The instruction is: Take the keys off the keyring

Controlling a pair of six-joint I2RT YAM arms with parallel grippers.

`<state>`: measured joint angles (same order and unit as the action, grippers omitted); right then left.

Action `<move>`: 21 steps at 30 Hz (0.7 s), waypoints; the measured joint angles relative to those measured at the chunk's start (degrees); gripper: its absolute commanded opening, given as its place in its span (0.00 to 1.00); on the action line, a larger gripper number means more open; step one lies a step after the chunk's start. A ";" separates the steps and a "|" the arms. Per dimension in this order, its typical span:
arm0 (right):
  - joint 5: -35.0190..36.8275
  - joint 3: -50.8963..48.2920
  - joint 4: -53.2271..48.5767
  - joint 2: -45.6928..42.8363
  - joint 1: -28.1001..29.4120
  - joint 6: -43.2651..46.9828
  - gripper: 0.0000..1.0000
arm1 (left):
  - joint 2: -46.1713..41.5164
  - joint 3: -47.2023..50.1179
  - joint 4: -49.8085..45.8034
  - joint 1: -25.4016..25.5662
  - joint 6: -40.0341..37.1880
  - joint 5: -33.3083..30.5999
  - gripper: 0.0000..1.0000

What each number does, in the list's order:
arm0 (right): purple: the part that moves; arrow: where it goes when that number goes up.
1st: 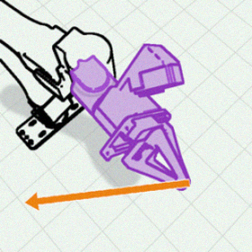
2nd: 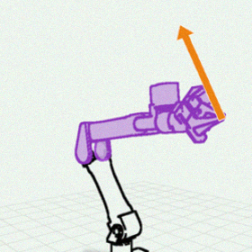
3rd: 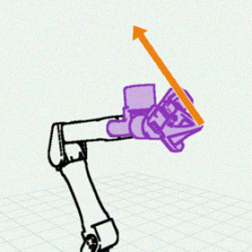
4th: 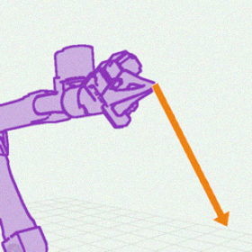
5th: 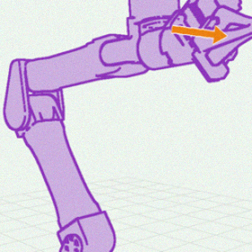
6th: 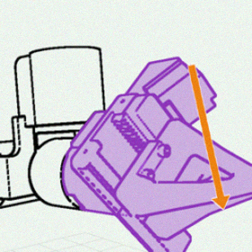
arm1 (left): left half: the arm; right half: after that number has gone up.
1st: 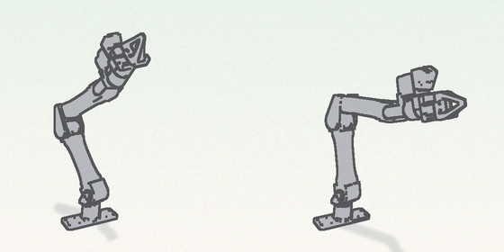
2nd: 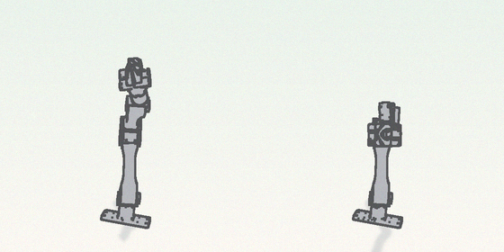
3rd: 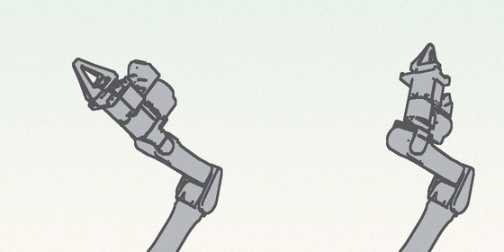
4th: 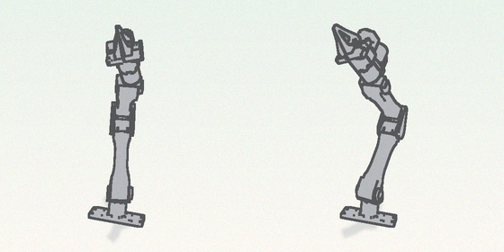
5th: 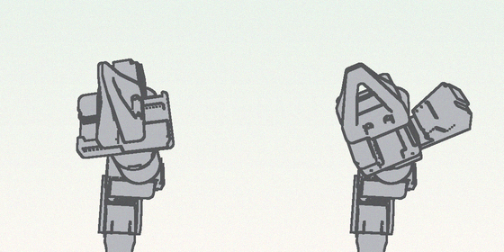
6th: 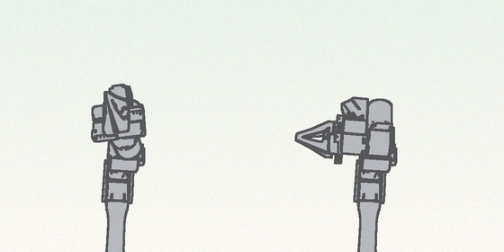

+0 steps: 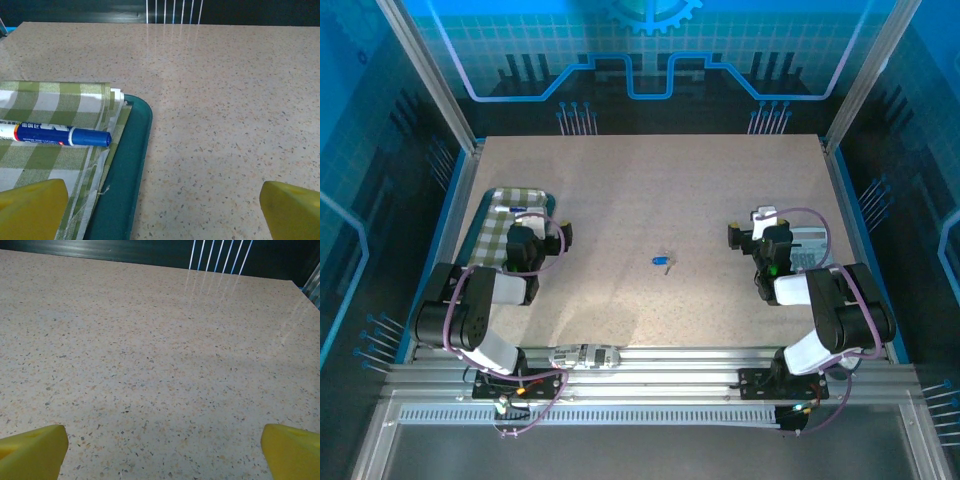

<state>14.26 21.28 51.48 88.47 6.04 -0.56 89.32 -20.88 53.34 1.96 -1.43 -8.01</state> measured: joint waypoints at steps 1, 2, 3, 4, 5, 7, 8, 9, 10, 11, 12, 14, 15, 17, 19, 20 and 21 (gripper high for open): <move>0.02 0.00 -0.02 0.00 0.00 0.00 1.00 | 0.00 0.00 -0.20 0.00 0.00 0.00 0.99; 0.00 0.00 -0.02 0.00 0.00 0.00 1.00 | 0.00 0.00 -0.37 -0.02 0.00 0.00 0.99; 0.02 0.00 0.00 0.00 0.00 0.00 1.00 | 0.00 0.00 -0.46 -0.04 0.00 0.04 0.99; 0.02 0.00 -0.02 0.00 0.00 0.00 1.00 | 0.00 0.00 -0.55 -0.04 0.02 0.13 0.99; 0.09 0.00 -0.02 0.00 0.00 -0.02 1.00 | 0.00 0.00 -0.57 -0.09 0.02 0.22 0.99; 0.44 0.00 -0.76 -0.50 0.04 0.02 1.00 | -0.02 0.00 -0.61 -0.09 0.04 0.20 0.99; 0.68 0.00 -1.57 -1.25 0.24 0.24 1.00 | -0.28 -0.02 -1.09 -0.11 0.17 0.11 0.99; 1.38 0.00 -2.60 -2.40 0.63 0.50 1.00 | -1.11 -0.17 -2.64 -0.11 0.33 -0.09 0.99; 2.16 0.02 -3.91 -3.96 1.29 0.81 1.00 | -2.36 -0.37 -4.35 -0.15 0.48 -0.24 0.99; 2.91 0.22 -5.86 -6.10 2.08 1.22 1.00 | -4.15 -0.83 -6.62 -0.17 0.68 -0.33 0.99; 3.54 0.74 -8.37 -8.66 2.93 1.29 1.00 | -6.10 -1.42 -8.76 -0.20 0.98 -0.33 0.99; 3.85 3.13 -14.53 -13.99 4.00 0.15 1.00 | -10.60 -3.06 -13.25 -0.22 1.75 -0.96 0.99; 3.52 5.09 -18.51 -16.68 4.02 -1.36 1.00 | -13.05 -4.09 -15.63 -0.24 2.82 -1.36 0.99; 2.43 9.14 -25.64 -21.09 3.50 -6.71 1.00 | -17.64 -6.47 -20.13 -0.35 6.21 -1.64 0.99; -2.49 11.76 -29.99 -24.15 1.27 -12.76 0.86 | -21.20 -9.07 -24.74 -0.48 12.13 -2.05 0.99; -6.27 12.11 -30.60 -25.00 -0.50 -14.99 0.81 | -22.67 -10.45 -26.91 -0.70 15.34 -1.75 0.99; -10.16 12.11 -31.15 -25.20 -2.03 -17.29 0.76 | -23.56 -11.41 -28.44 -0.98 17.92 -0.90 0.99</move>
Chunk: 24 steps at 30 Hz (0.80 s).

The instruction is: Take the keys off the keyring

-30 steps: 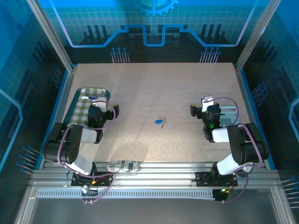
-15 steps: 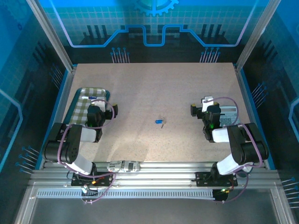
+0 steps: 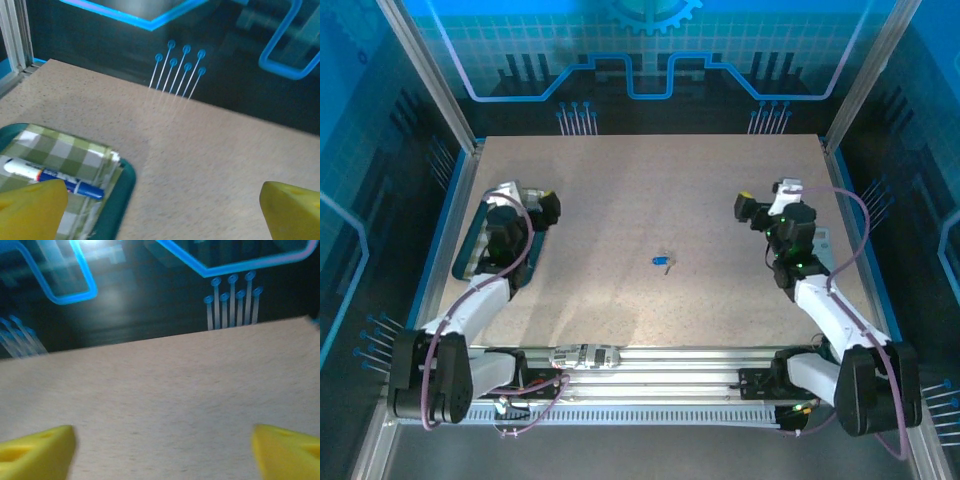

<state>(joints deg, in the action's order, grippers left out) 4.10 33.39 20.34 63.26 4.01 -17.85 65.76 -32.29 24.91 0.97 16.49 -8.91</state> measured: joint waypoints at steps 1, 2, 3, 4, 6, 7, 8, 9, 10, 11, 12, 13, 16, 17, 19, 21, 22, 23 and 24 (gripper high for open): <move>-2.86 0.00 -1.01 0.28 -0.70 -1.60 0.71 | -0.55 -0.63 -1.22 -0.22 2.05 1.03 0.98; -5.46 0.00 -2.40 1.01 -0.74 -2.99 0.69 | -0.90 -1.09 -2.78 -0.44 4.42 2.69 0.95; -7.74 0.02 -4.07 1.84 -0.17 -4.11 0.67 | -1.01 -1.29 -4.04 -0.50 6.29 4.50 0.92; -9.20 0.13 -5.77 2.58 0.66 -4.74 0.64 | -0.98 -1.31 -5.27 -0.50 7.87 6.43 0.89; -12.33 1.29 -10.54 4.92 2.78 -6.14 0.54 | -0.98 -1.07 -7.39 -0.50 11.10 11.30 0.81; -13.68 2.16 -12.37 6.23 3.63 -6.54 0.52 | -0.98 -0.83 -7.78 -0.42 12.52 13.31 0.79; -14.91 3.15 -13.92 7.72 4.52 -7.08 0.49 | -0.98 -0.55 -8.28 -0.22 13.84 15.52 0.77; -15.80 4.02 -14.93 9.25 5.51 -7.54 0.48 | -0.98 -0.33 -9.05 0.17 15.02 17.27 0.74; -16.44 4.59 -15.56 10.43 6.51 -7.82 0.48 | -0.98 -0.15 -9.70 0.72 15.89 18.49 0.73; -16.83 5.18 -16.28 11.74 7.96 -8.11 0.47 | -0.98 0.11 -10.36 1.66 16.68 19.65 0.72; -17.14 5.79 -17.03 13.07 9.46 -8.26 0.46 | -1.09 0.55 -10.73 2.78 17.18 20.59 0.72; -17.40 6.56 -17.73 14.49 11.04 -8.31 0.45 | -1.29 1.03 -11.13 3.82 17.73 21.29 0.72; -18.49 9.31 -18.51 19.67 15.15 -8.59 0.40 | -2.45 3.15 -12.09 7.04 18.62 22.49 0.72; -18.73 10.29 -18.69 21.55 16.22 -8.92 0.40 | -2.91 3.91 -12.44 7.85 19.06 22.80 0.72; -18.99 11.87 -18.93 24.85 17.75 -9.25 0.40 | -3.56 4.83 -12.87 8.50 19.65 22.95 0.72; -19.19 13.18 -19.12 27.80 19.02 -9.60 0.40 | -3.91 5.40 -13.03 8.70 20.26 22.95 0.72; -19.19 13.60 -19.19 28.87 19.43 -9.66 0.40 | -3.96 5.49 -13.07 8.74 20.68 22.95 0.73; -19.19 14.12 -19.32 30.03 19.82 -9.81 0.40 | -3.96 5.57 -13.05 8.90 20.96 22.99 0.73; -19.19 14.58 -19.39 31.10 20.15 -9.84 0.39 | -3.96 5.62 -13.07 9.01 21.11 23.10 0.73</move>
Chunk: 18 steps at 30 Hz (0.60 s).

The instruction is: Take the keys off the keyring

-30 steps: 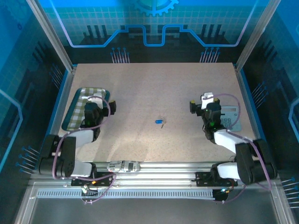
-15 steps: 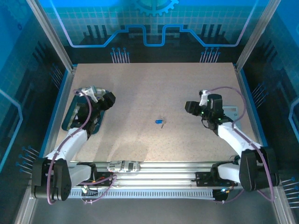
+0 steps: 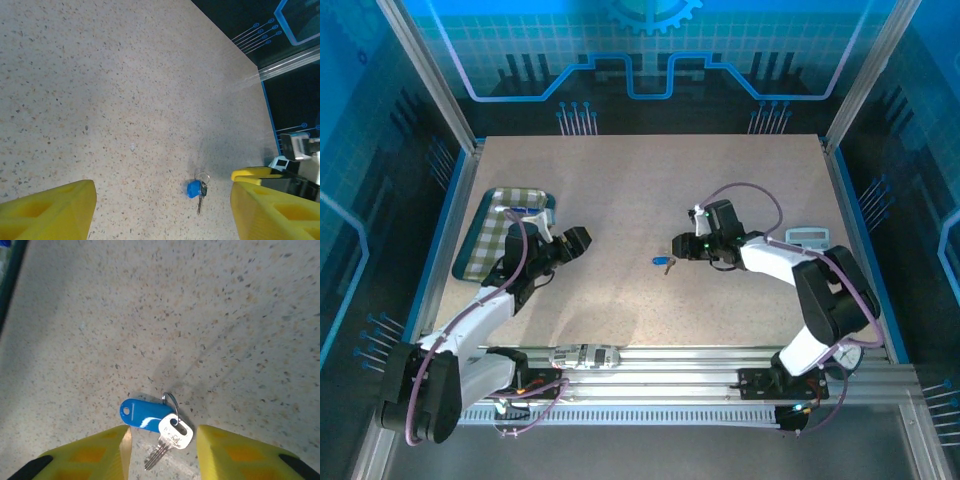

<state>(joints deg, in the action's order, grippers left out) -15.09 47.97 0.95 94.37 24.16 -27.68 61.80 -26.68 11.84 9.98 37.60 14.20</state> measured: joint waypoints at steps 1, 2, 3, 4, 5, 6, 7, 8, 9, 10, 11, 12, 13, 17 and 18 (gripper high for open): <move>0.02 0.37 -0.09 0.90 0.24 -0.20 0.39 | 0.00 0.07 0.07 0.15 0.04 0.09 0.73; 0.00 0.70 -0.04 1.86 0.46 -0.31 0.39 | 0.02 0.20 0.11 0.35 0.07 0.15 0.73; 0.04 0.92 -0.07 2.78 0.70 -0.44 0.38 | 0.07 0.31 0.13 0.42 0.24 0.26 0.73; 0.04 1.07 -0.15 3.41 0.94 -0.44 0.37 | 0.11 0.48 0.26 0.57 0.50 0.26 0.73; 0.00 1.36 -0.44 4.13 1.16 -0.59 0.36 | 0.20 0.61 0.44 0.68 0.94 0.28 0.73; 0.04 1.66 -0.52 4.72 1.44 -0.79 0.35 | 0.37 0.70 0.48 0.74 1.22 0.31 0.73; 0.07 2.01 -0.52 5.22 1.70 -0.85 0.34 | 0.52 0.72 0.48 0.83 1.46 0.31 0.73; 0.02 2.36 -0.46 5.70 1.92 -0.92 0.33 | 0.74 0.76 0.57 0.94 1.53 0.31 0.73; 0.02 2.62 -0.35 6.10 2.10 -1.01 0.32 | 0.92 0.83 0.72 1.03 1.57 0.31 0.73; 0.04 2.80 -0.28 6.36 2.19 -1.05 0.31 | 1.09 0.92 0.87 1.09 1.62 0.31 0.73; 0.04 2.99 -0.31 6.64 2.25 -1.05 0.30 | 1.25 1.01 0.96 1.14 1.77 0.33 0.73; 0.09 3.21 -0.28 6.95 2.27 -1.22 0.29 | 1.33 1.09 1.03 1.14 1.97 0.31 0.73; 0.09 3.41 -0.33 7.21 2.29 -1.29 0.28 | 1.42 1.16 1.09 1.14 2.16 0.31 0.73; 0.50 4.22 -0.39 8.17 2.32 -1.31 0.23 | 1.60 1.36 1.53 1.25 2.82 0.31 0.73; 0.59 4.22 -0.39 8.28 2.32 -1.42 0.23 | 1.60 1.38 1.53 1.25 2.84 0.31 0.73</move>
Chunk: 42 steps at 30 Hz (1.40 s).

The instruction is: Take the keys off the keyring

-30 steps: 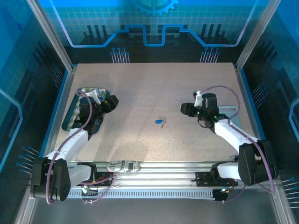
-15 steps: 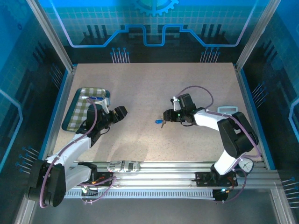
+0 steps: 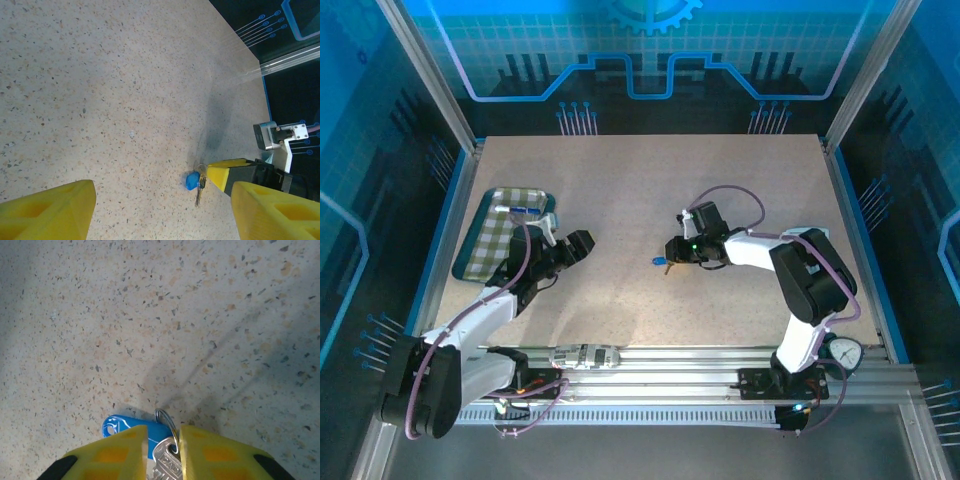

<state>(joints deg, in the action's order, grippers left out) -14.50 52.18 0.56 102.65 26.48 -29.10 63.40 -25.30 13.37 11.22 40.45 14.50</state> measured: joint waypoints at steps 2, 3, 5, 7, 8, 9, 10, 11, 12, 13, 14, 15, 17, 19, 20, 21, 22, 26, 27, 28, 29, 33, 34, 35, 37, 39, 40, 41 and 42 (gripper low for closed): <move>0.11 0.00 -0.07 0.20 0.00 -0.04 0.20 | 0.00 0.09 0.11 0.04 0.07 -0.02 0.73; 0.13 0.00 -0.04 0.33 0.00 -0.04 0.19 | -0.02 0.20 0.22 0.04 0.11 -0.02 0.73; 0.13 0.00 -0.04 0.66 0.04 -0.07 0.17 | -0.02 0.46 0.24 0.09 0.15 -0.02 0.73; 0.11 0.00 -0.07 0.87 0.11 0.02 0.11 | -0.02 0.74 0.37 0.11 0.15 -0.04 0.73; 0.11 0.00 -0.13 0.92 0.15 0.11 0.10 | -0.02 0.85 0.37 0.11 0.15 -0.04 0.73; 0.11 0.00 -0.11 0.92 0.15 0.04 0.08 | -0.02 0.94 0.42 0.11 0.15 -0.04 0.73; 0.11 0.04 -0.11 0.92 0.15 0.17 0.06 | -0.07 0.98 0.42 0.11 0.17 -0.04 0.73; 0.13 0.11 -0.11 0.92 0.20 0.37 0.05 | -0.09 1.03 0.42 0.11 0.17 -0.04 0.73; 0.15 0.20 -0.15 0.92 0.24 0.48 0.04 | -0.13 1.03 0.42 0.11 0.17 -0.04 0.73; 0.24 0.35 -0.37 0.92 0.31 0.76 0.03 | -0.15 1.03 0.42 0.11 0.17 -0.04 0.73; 0.48 0.61 -0.85 0.83 0.42 1.07 0.02 | -0.26 1.03 0.39 0.11 0.17 -0.02 0.73; 0.66 0.92 -1.49 0.61 0.55 1.51 0.01 | -0.42 1.03 0.33 0.11 0.17 -0.02 0.73; 1.14 1.70 -3.56 -0.76 1.01 3.34 0.00 | -1.09 0.96 0.11 0.11 0.15 0.09 0.74; 1.44 2.67 -5.75 -3.15 1.60 5.75 0.00 | -1.81 -0.04 -1.20 0.11 0.09 0.48 0.74; 1.40 3.37 -6.82 -4.98 1.84 7.39 0.00 | -2.10 -0.92 -1.99 0.11 -0.04 0.74 0.75; 1.40 4.13 -7.76 -6.60 2.03 8.79 0.00 | -2.38 -2.14 -2.82 0.11 -0.13 1.03 0.75; 1.11 5.27 -8.72 -8.48 2.25 10.47 0.00 | -2.64 -3.76 -3.61 0.11 -0.37 1.46 0.75; -2.19 12.39 -11.28 -14.80 2.38 17.25 0.00 | -2.82 -12.17 -6.69 0.15 -2.67 3.96 0.75; -3.45 14.43 -11.76 -15.91 2.38 18.86 0.00 | -2.80 -14.60 -7.48 0.15 -3.30 4.90 0.74; -4.85 16.63 -12.44 -16.90 2.38 20.44 0.00 | -2.69 -17.27 -8.11 0.15 -4.00 6.05 0.74; -6.51 19.23 -13.09 -17.79 2.38 22.10 0.01 | -2.47 -19.98 -8.48 0.15 -4.70 7.58 0.71; -12.63 27.78 -15.56 -19.34 2.36 26.53 0.01 | -1.68 -28.00 -8.79 0.15 -7.43 14.16 0.61; -14.58 29.94 -16.31 -19.50 2.36 27.52 0.01 | -1.51 -29.62 -8.59 0.15 -7.87 16.31 0.61; -16.26 31.56 -16.94 -19.52 2.36 28.20 0.01 | -1.36 -30.82 -8.26 0.15 -8.02 18.32 0.62; -19.69 33.83 -17.81 -19.63 2.34 29.27 0.02 | -1.20 -32.06 -6.69 0.20 -8.31 21.81 0.65; -23.08 34.64 -18.16 -19.87 2.34 29.77 0.02 | -1.18 -32.22 -4.46 0.26 -8.92 24.74 0.69; -24.72 34.69 -18.16 -20.00 2.32 29.83 0.02 | -1.18 -32.22 -3.28 0.31 -9.09 26.01 0.70; -26.27 34.69 -18.16 -20.04 2.27 29.79 0.02 | -1.16 -32.09 -1.51 0.42 -9.16 27.30 0.72; -27.54 34.69 -18.12 -20.04 2.21 29.75 0.02 | -1.16 -31.87 0.33 0.55 -9.11 28.28 0.74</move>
<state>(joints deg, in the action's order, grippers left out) -42.04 86.87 -17.56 82.61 28.69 0.64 62.24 -57.17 13.69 11.77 31.33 42.78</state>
